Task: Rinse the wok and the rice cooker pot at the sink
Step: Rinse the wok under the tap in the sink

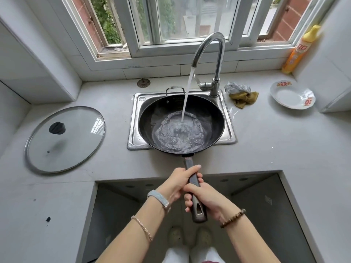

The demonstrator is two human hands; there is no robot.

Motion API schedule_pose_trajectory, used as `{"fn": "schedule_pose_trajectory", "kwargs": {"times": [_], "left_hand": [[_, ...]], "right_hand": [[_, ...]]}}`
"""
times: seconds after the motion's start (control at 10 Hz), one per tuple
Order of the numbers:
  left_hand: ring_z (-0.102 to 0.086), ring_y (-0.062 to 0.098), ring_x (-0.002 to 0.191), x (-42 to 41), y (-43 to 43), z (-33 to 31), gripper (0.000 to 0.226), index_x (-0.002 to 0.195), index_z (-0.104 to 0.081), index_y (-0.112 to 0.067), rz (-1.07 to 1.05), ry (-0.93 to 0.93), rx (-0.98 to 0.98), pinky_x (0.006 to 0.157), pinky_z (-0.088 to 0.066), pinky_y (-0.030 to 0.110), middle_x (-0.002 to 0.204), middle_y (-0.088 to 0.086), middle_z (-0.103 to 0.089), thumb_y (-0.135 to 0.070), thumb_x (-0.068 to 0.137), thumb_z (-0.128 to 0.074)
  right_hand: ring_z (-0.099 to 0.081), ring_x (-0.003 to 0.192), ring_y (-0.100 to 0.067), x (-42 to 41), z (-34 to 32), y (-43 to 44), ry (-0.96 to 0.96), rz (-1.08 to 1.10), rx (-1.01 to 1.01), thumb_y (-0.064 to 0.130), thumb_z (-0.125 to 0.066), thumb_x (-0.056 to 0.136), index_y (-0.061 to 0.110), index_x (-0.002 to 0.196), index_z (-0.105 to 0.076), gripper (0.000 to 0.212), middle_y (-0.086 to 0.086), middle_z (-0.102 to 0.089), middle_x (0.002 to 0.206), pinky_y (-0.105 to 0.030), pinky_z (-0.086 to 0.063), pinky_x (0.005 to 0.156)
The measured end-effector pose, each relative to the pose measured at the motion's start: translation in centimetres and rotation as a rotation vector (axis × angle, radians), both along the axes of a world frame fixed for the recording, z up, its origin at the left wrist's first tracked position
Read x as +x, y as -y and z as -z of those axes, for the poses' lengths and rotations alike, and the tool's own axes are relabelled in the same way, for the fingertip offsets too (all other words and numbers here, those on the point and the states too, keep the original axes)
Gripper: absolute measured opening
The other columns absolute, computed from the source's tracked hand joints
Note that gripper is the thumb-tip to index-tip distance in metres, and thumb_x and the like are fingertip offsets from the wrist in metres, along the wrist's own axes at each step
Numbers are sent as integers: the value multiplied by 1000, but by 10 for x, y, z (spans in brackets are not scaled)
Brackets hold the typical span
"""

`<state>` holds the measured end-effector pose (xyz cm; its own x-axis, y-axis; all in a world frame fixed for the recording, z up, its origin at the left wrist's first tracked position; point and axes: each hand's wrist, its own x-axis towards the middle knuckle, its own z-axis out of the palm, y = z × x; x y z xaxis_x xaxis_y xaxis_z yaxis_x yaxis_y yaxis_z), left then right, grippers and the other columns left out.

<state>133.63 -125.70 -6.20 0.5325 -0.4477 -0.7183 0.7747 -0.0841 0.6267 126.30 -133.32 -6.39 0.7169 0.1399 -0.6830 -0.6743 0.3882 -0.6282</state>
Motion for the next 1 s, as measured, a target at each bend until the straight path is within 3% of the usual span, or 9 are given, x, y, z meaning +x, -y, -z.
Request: {"fn": "schedule_pose_trajectory", "kwargs": {"times": [0.2, 0.4, 0.7, 0.9, 1.0], "left_hand": [[-60, 14, 54, 18, -1, -14, 27, 69, -60, -7, -9, -34, -61, 60, -53, 24, 60, 4, -61, -20, 92, -64], [-59, 15, 53, 6, -4, -3, 22, 75, -56, -6, -24, -43, -80, 54, -53, 26, 63, 5, -59, -18, 92, -64], [-62, 16, 60, -12, -16, 20, 26, 75, -57, -7, 44, 13, -70, 61, -54, 27, 66, 5, -61, -23, 94, -61], [-55, 12, 52, -6, -21, 21, 22, 78, -51, -10, 24, -22, -157, 71, -55, 25, 59, -1, -56, -19, 97, -56], [-52, 11, 51, -4, -27, 20, 23, 77, -50, -11, 37, -28, -189, 73, -54, 24, 57, -2, -52, -19, 98, -53]], "right_hand": [[-47, 49, -10, 18, -11, -5, -2, 65, 62, 17, -43, 99, 18, 83, -50, 18, 3, -50, 63, -24, -41, 46], [-46, 47, -11, 3, -4, -8, -11, 62, 29, 18, -43, 99, 19, 81, -49, 19, 1, -48, 64, -25, -41, 45], [-46, 46, -11, -16, 15, -24, -59, 178, 18, 17, -44, 99, 18, 80, -49, 20, 0, -48, 63, -26, -41, 45], [-28, 40, -13, -15, 5, -39, -23, 210, -40, 17, -43, 99, 16, 68, -40, 31, 3, -34, 52, -24, -27, 41], [-30, 39, -13, -14, 0, -47, -17, 229, -87, 16, -45, 97, 14, 68, -42, 30, 3, -37, 51, -24, -29, 41]]}}
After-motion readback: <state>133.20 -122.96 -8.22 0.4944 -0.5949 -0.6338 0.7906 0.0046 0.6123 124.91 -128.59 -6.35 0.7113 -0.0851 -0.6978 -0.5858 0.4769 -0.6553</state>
